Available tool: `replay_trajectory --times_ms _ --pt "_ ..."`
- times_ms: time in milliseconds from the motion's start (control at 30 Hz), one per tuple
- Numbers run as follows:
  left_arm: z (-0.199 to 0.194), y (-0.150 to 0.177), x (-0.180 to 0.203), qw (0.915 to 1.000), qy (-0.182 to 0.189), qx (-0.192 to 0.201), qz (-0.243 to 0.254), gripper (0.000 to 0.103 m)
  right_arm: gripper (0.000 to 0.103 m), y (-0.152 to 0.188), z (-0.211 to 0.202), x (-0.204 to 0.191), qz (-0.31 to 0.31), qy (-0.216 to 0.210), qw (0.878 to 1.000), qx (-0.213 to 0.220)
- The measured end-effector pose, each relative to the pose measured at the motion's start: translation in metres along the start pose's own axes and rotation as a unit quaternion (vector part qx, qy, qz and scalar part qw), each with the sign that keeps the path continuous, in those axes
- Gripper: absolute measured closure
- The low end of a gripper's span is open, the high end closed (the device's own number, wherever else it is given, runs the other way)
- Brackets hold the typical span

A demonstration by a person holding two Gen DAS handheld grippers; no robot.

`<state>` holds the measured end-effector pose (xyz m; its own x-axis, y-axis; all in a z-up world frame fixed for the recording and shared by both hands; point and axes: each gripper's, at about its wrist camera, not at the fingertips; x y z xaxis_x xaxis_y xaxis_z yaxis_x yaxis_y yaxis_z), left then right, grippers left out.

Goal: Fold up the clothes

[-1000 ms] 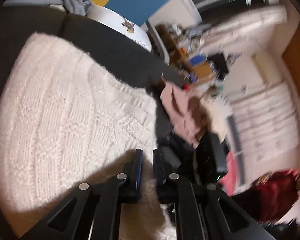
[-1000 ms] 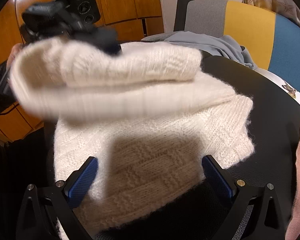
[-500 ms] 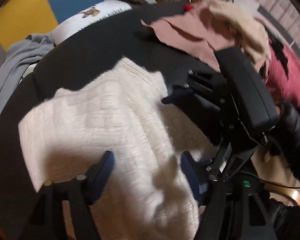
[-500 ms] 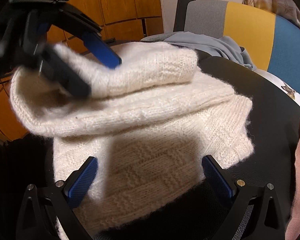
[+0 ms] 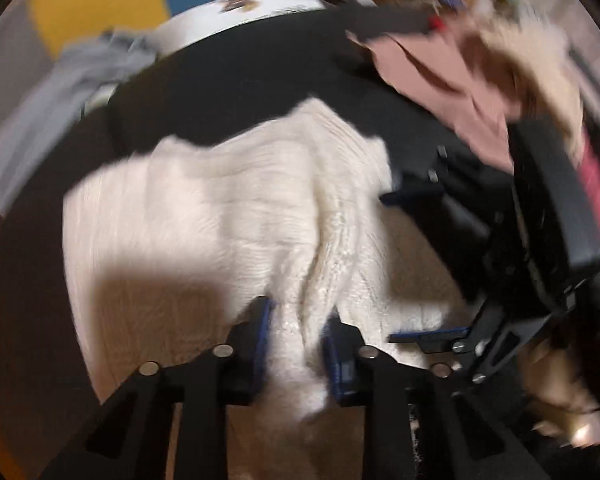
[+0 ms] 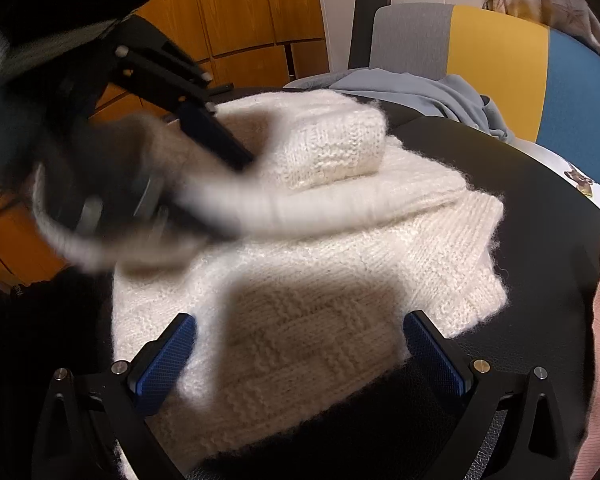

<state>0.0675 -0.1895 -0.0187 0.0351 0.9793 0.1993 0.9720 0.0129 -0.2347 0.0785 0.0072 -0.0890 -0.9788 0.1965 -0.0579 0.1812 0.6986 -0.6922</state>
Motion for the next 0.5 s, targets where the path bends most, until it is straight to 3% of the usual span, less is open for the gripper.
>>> replay_trajectory --times_ms 67,133,233,300,433,500 --pt "-0.006 0.005 -0.016 0.9973 0.055 0.02 -0.045 0.084 0.0 -0.001 0.001 0.0 -0.001 0.001 1.0 0.0" --pt "-0.016 0.01 -0.033 0.9839 0.137 0.053 -0.102 0.086 0.0 -0.001 0.001 0.0 -0.002 0.002 1.0 -0.001" --pt "-0.027 0.022 -0.057 0.9431 0.261 0.125 -0.163 0.089 0.0 -0.002 0.002 -0.001 -0.004 0.004 1.0 -0.001" --pt "-0.029 0.031 -0.068 0.9123 0.321 0.164 -0.195 0.09 0.0 -0.002 0.002 -0.001 -0.005 0.005 1.0 -0.002" --pt "-0.03 0.038 -0.071 0.8558 0.411 0.217 -0.227 0.091 0.0 -0.001 0.003 -0.003 -0.007 0.009 1.0 -0.004" --pt "-0.031 0.037 -0.063 0.8394 0.437 0.231 -0.225 0.092 0.0 -0.001 0.004 -0.004 -0.009 0.013 1.0 -0.006"
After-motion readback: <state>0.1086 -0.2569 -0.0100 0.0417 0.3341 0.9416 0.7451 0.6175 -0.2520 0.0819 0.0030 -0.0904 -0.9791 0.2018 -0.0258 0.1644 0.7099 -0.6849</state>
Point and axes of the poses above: each gripper's, at about its wrist camera, not at the fingertips, and z roughly the way its jaws point, x to its right, y to its underside, and after that the axes turned 5 degrees about y, right-handed
